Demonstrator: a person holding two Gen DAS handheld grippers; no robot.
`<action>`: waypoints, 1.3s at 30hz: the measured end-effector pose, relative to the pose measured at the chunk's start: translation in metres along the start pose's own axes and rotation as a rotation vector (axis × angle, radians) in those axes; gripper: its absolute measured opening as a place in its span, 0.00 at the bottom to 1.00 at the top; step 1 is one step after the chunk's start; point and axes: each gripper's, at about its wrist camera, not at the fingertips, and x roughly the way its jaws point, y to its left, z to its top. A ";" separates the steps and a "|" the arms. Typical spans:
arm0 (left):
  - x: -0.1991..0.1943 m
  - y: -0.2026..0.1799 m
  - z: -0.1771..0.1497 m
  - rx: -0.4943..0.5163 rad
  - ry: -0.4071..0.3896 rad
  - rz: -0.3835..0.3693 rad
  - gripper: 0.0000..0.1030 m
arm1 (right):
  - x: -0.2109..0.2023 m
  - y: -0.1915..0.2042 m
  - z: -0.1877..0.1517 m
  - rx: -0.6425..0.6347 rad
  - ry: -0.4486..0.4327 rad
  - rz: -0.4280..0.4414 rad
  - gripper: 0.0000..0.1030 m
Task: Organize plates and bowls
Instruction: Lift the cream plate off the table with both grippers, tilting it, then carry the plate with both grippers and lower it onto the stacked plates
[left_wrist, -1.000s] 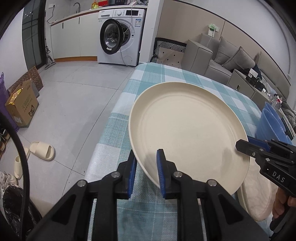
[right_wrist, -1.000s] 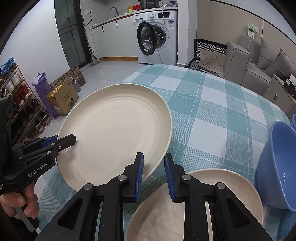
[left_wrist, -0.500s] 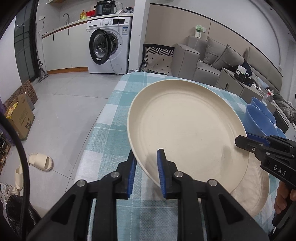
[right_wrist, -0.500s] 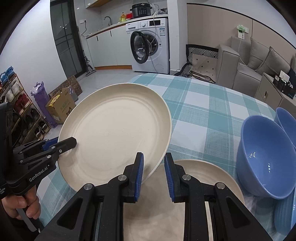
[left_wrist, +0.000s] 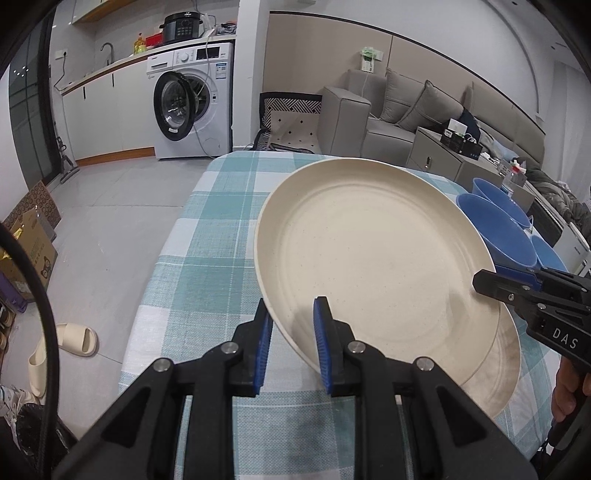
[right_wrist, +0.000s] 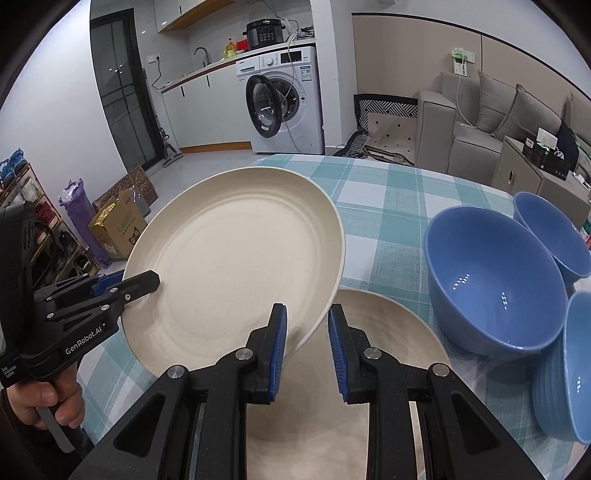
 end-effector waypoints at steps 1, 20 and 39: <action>0.000 -0.002 0.000 0.004 0.000 -0.003 0.20 | -0.002 -0.002 -0.002 0.006 -0.001 0.000 0.23; 0.004 -0.052 -0.011 0.094 0.013 -0.040 0.21 | -0.036 -0.043 -0.041 0.086 -0.030 -0.025 0.23; 0.011 -0.077 -0.026 0.155 0.055 -0.051 0.21 | -0.037 -0.058 -0.073 0.098 0.000 -0.055 0.23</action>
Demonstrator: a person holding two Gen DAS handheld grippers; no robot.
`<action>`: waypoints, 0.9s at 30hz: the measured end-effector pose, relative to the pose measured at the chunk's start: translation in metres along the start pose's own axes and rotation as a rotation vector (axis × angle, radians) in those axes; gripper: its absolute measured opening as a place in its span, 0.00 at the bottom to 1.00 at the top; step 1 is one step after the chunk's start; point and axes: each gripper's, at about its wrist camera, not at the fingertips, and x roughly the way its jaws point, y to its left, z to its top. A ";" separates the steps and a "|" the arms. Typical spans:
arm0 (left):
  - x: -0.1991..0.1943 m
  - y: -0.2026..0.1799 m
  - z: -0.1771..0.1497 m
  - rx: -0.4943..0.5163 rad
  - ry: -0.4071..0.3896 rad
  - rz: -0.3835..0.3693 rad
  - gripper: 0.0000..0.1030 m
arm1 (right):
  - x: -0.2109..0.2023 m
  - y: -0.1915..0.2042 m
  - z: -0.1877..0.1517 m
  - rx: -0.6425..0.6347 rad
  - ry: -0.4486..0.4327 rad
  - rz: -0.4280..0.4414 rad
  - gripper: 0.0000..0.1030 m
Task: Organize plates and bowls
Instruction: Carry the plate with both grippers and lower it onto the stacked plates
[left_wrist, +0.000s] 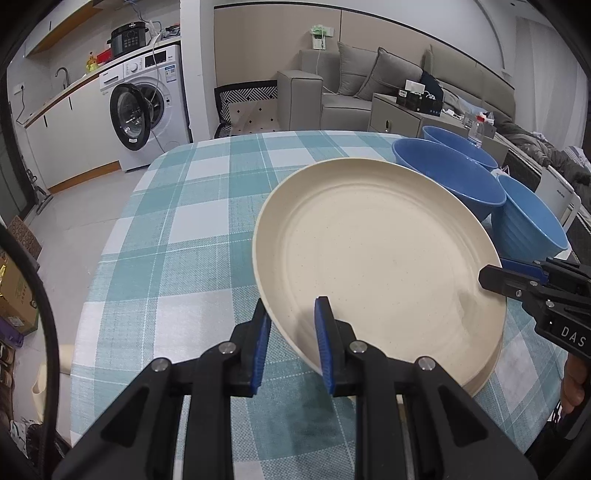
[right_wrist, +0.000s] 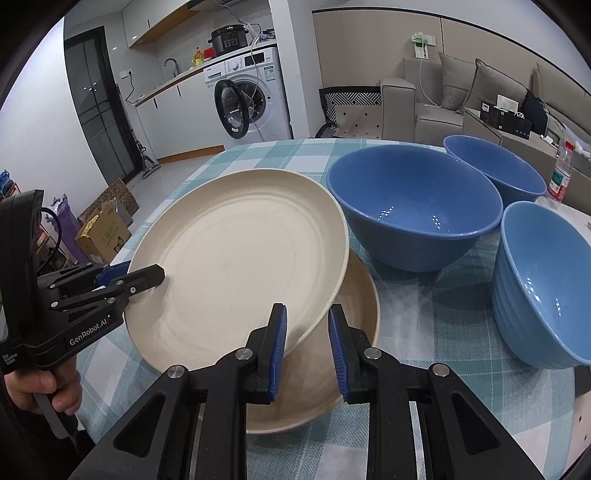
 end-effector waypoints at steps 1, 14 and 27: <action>0.000 -0.001 0.000 0.004 0.000 0.000 0.21 | 0.000 -0.001 -0.001 0.002 0.001 0.001 0.23; 0.003 -0.019 -0.006 0.049 0.024 -0.006 0.21 | -0.005 -0.010 -0.015 0.006 0.015 -0.011 0.24; 0.009 -0.028 -0.010 0.086 0.052 0.004 0.23 | 0.000 -0.004 -0.025 -0.032 0.035 -0.068 0.25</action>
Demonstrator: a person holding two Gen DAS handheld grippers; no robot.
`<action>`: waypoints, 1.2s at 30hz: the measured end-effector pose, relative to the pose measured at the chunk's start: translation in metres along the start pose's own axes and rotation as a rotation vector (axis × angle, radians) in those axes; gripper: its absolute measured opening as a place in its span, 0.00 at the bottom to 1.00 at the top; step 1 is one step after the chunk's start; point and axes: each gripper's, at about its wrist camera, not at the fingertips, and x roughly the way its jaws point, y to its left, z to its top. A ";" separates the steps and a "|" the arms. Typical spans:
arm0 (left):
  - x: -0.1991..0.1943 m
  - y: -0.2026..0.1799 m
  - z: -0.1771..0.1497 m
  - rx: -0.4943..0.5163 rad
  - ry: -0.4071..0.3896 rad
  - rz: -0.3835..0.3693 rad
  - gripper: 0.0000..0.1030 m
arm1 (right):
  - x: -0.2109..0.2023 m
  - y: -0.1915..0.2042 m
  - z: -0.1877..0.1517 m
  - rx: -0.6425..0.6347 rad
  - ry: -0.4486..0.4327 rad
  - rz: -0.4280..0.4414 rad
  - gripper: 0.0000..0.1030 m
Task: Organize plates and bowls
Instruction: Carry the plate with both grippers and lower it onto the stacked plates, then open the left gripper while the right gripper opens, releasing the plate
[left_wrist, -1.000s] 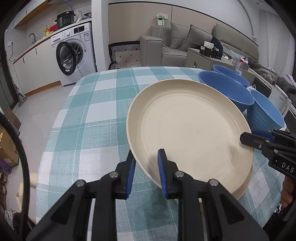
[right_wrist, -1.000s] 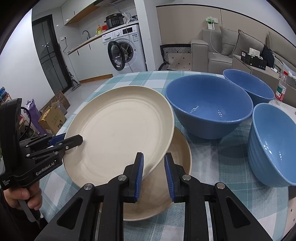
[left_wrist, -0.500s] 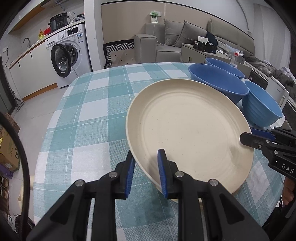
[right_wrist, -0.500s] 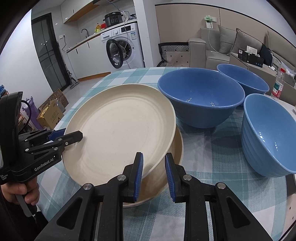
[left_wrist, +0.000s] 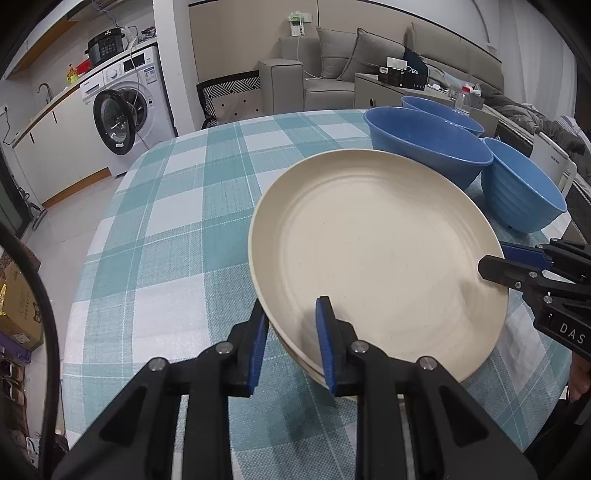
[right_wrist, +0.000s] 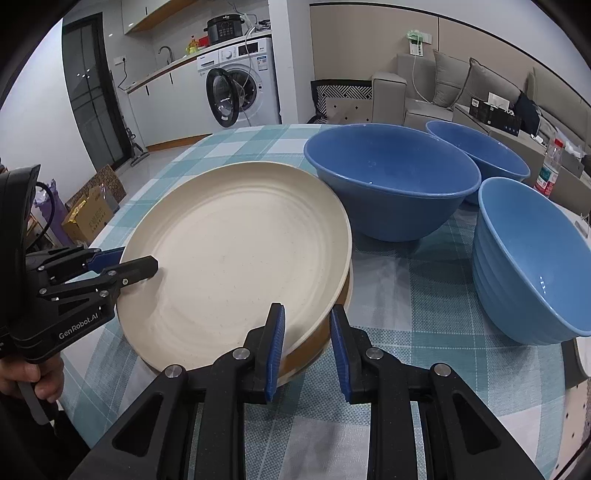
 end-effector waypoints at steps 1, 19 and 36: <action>0.000 -0.001 0.000 0.003 0.002 0.003 0.23 | 0.000 0.001 0.000 -0.005 0.002 -0.003 0.25; 0.001 -0.009 -0.001 0.052 0.019 0.021 0.31 | 0.001 0.010 -0.001 -0.068 0.015 -0.048 0.30; 0.008 -0.011 -0.003 0.070 0.046 0.009 0.47 | -0.001 0.014 -0.004 -0.109 -0.014 -0.040 0.58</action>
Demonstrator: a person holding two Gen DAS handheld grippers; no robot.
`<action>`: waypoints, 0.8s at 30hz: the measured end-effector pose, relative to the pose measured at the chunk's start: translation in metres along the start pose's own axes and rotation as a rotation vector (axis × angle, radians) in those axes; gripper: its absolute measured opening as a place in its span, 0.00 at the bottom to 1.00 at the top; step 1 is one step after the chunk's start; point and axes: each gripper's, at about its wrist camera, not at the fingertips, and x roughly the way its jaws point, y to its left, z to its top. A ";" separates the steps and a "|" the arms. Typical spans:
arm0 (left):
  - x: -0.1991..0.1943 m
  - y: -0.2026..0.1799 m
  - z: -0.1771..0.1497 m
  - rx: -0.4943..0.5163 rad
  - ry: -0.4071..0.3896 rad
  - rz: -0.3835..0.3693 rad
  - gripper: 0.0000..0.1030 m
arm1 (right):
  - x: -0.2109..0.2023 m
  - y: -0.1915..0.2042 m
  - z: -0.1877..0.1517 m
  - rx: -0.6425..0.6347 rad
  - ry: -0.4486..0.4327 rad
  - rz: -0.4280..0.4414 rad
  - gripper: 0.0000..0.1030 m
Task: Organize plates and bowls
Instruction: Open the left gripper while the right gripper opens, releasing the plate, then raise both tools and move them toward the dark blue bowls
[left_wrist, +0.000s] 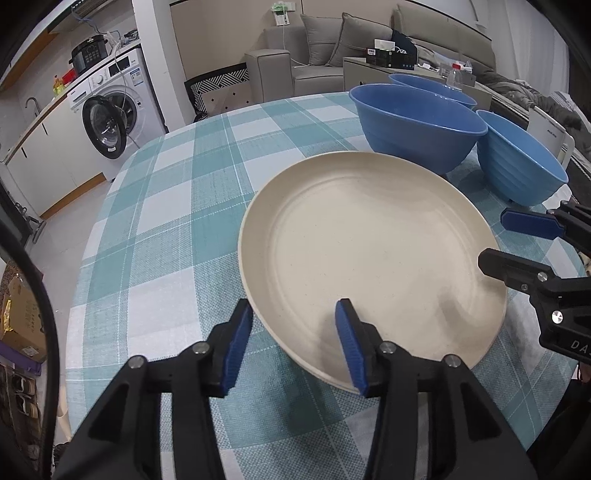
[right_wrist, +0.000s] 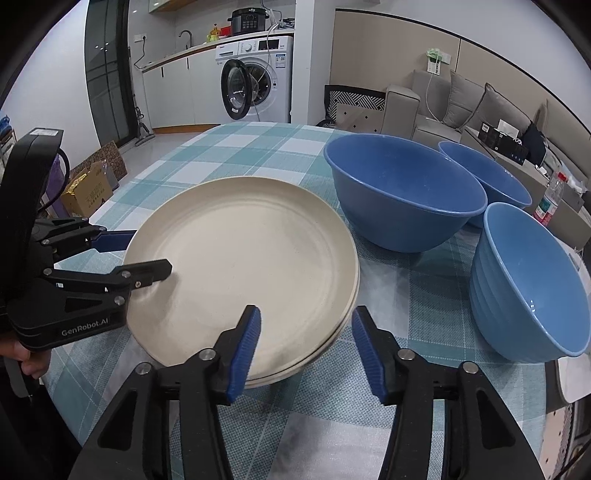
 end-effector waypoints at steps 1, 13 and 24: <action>0.000 0.000 0.000 -0.001 0.001 -0.002 0.48 | 0.000 -0.001 0.000 0.003 -0.002 0.003 0.64; -0.010 0.004 0.003 -0.046 -0.028 -0.075 0.83 | -0.009 -0.012 0.004 0.049 -0.055 -0.019 0.98; -0.028 0.002 0.010 -0.061 -0.087 -0.111 1.00 | -0.026 -0.027 0.007 0.107 -0.094 0.015 0.99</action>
